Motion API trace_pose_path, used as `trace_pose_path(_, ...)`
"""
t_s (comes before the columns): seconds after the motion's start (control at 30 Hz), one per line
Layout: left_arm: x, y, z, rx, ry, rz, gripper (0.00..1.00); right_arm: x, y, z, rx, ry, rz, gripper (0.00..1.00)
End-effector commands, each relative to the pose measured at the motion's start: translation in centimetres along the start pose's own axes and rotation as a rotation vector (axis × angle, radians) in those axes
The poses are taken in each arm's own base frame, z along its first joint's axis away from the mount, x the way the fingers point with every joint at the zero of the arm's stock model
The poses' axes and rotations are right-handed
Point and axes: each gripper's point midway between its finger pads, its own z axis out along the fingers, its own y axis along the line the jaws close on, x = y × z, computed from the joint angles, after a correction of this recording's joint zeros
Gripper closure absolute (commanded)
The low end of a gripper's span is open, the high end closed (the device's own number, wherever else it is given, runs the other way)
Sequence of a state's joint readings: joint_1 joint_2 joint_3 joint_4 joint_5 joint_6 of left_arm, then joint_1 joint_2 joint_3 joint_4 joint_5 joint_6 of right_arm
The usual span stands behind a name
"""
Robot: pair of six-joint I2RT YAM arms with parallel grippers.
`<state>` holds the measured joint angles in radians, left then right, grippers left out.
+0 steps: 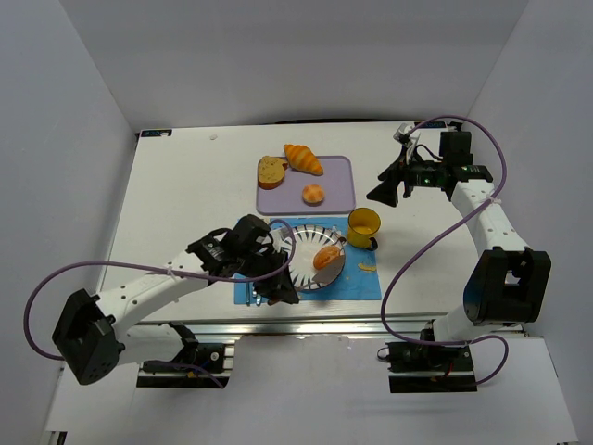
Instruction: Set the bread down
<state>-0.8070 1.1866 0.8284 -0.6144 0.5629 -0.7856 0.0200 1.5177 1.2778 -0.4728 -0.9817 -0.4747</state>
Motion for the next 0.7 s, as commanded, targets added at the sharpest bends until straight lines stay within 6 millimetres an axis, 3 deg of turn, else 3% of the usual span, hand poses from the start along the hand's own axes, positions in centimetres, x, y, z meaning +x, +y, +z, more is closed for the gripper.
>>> trace_pose_path(0.0, 0.5, -3.0, -1.6, 0.13, -0.007, 0.026, 1.0, 0.2, 0.3, -0.1, -0.008, -0.001, 0.003, 0.11)
trace_pose_path(0.07, 0.6, -3.6, -2.6, 0.146, -0.031, 0.041, 1.0, 0.3, 0.4, -0.2, -0.007, 0.001, 0.002, 0.1)
trace_pose_path(0.17, 0.8, -2.9, -3.4, 0.116, -0.054, 0.028, 1.0, 0.4, 0.4, -0.1, -0.007, 0.002, 0.0, 0.11)
trace_pose_path(0.27, -1.0, -2.5, -5.2, 0.11, -0.177, 0.026, 1.0, 0.6, 0.5, -0.1, -0.008, 0.003, 0.005, 0.11)
trace_pose_path(0.33, -3.5, -2.0, -6.8, 0.104, -0.285, 0.008, 1.0, 0.7, 0.5, -0.1, -0.011, 0.003, 0.009, 0.11)
trace_pose_path(0.5, -10.0, 4.1, -8.9, -0.143, -0.463, -0.033, 1.0, 0.3, 0.5, -0.1, -0.018, -0.001, 0.009, 0.11)
trace_pose_path(0.53, -11.6, 6.9, -8.6, -0.277, -0.492, -0.062, 1.0, 0.0, 0.4, -0.1, -0.016, -0.004, 0.002, 0.11)
trace_pose_path(0.63, -15.0, 10.0, -9.5, -0.449, -0.548, -0.036, 1.0, -0.4, 0.4, -0.2, -0.016, -0.008, -0.004, 0.11)
trace_pose_path(0.67, -16.2, 12.3, -9.7, -0.551, -0.552, -0.058, 1.0, -0.6, 0.5, -0.3, -0.016, -0.011, -0.013, 0.11)
